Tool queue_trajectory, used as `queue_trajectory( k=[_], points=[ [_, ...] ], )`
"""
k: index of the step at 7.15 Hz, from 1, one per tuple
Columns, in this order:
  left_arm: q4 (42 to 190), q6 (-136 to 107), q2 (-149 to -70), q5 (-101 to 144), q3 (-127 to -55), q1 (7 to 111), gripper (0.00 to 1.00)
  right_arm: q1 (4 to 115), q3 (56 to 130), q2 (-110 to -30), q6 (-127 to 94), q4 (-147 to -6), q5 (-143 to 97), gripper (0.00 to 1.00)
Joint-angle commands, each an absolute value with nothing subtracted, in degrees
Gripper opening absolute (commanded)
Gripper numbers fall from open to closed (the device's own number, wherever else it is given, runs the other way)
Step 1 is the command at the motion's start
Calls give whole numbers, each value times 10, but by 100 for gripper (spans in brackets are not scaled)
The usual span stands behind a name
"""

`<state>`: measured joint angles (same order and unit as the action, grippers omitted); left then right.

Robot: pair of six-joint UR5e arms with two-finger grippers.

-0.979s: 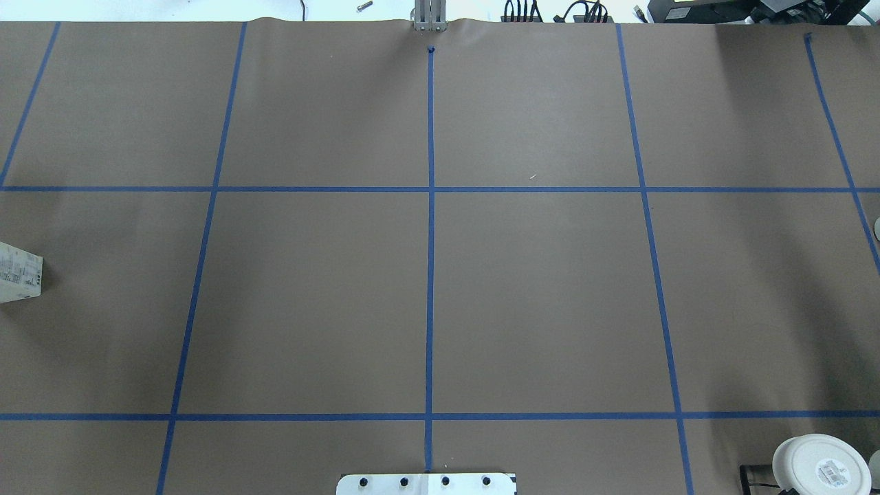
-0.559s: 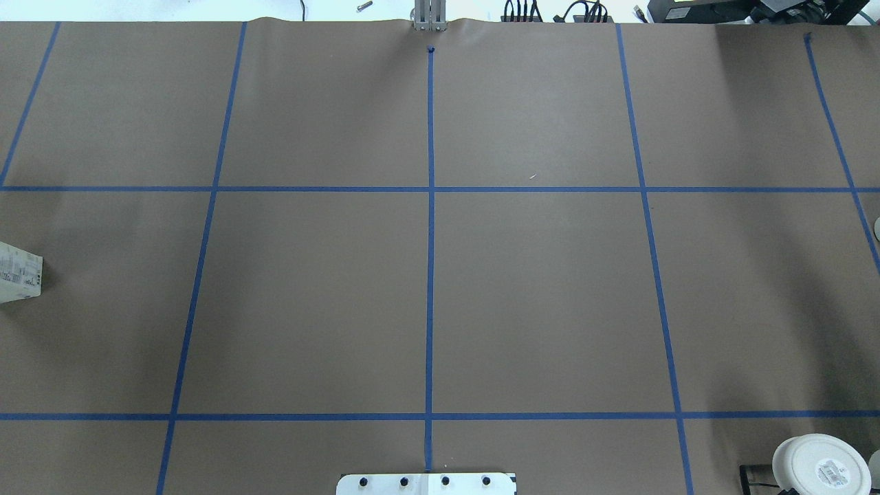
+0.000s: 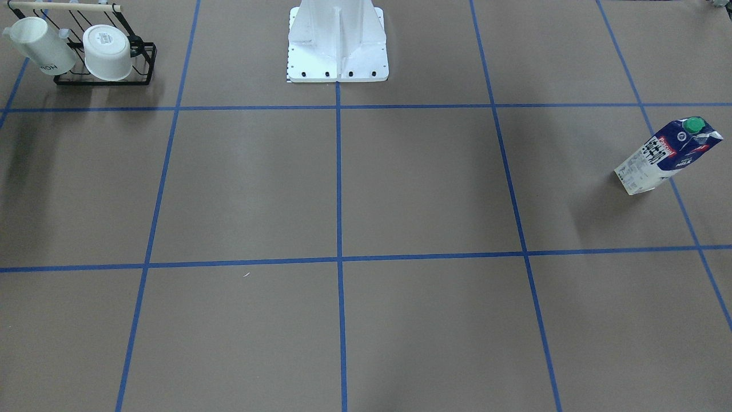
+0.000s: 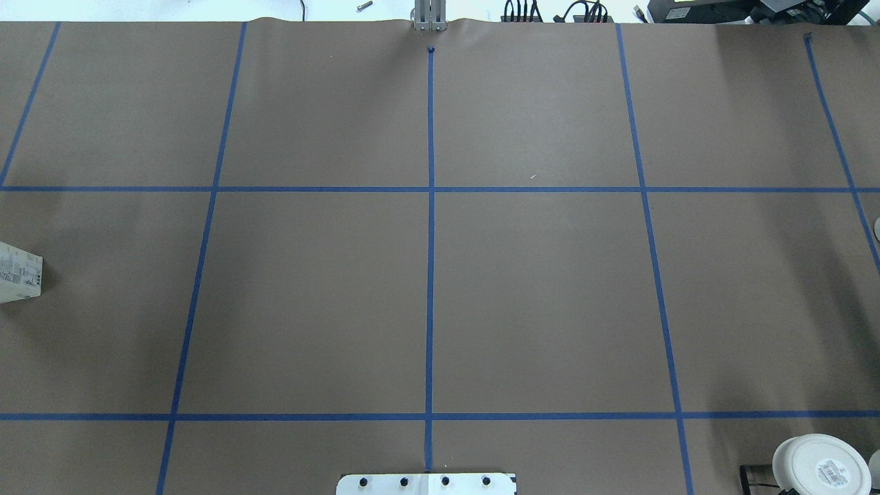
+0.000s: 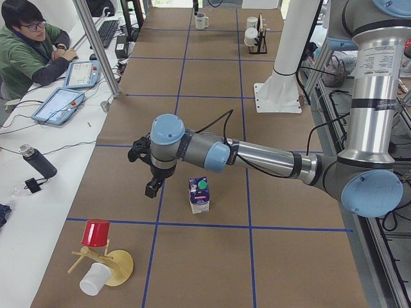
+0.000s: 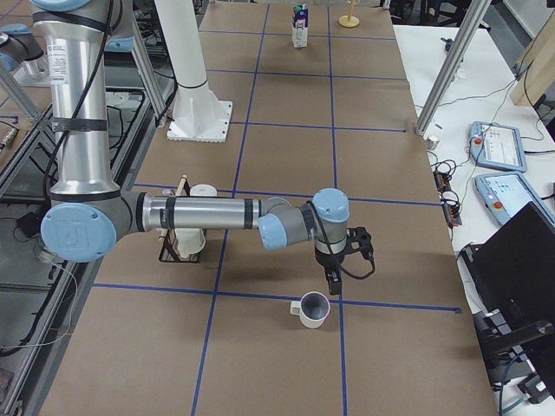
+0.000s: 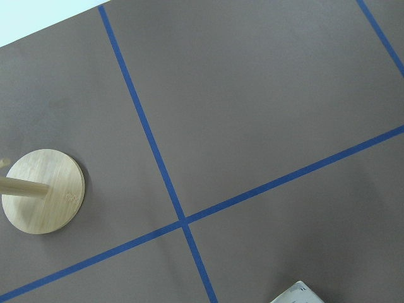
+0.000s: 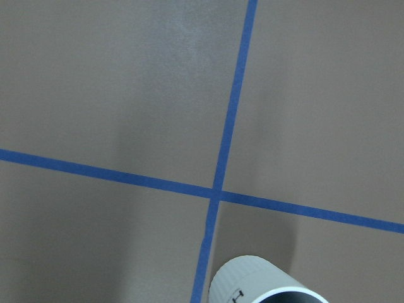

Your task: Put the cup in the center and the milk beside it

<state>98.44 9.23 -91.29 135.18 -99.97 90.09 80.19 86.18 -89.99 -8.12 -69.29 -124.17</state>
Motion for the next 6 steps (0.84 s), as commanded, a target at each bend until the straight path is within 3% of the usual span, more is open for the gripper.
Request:
queue_trajectory(
  k=[1, 3, 4, 6],
  points=[
    [984, 92, -913, 1352, -1001, 901, 98, 795, 813, -924, -115, -605, -1265, 100],
    [984, 92, -914, 1352, -1002, 901, 98, 789, 832, -935, -158, -605, -1277, 92],
    [984, 92, -913, 1352, -1002, 901, 98, 781, 830, -942, -158, -604, -1274, 78],
    [984, 92, -914, 1352, -1001, 901, 98, 778, 830, -944, -149, -604, -1271, 0]
  ],
)
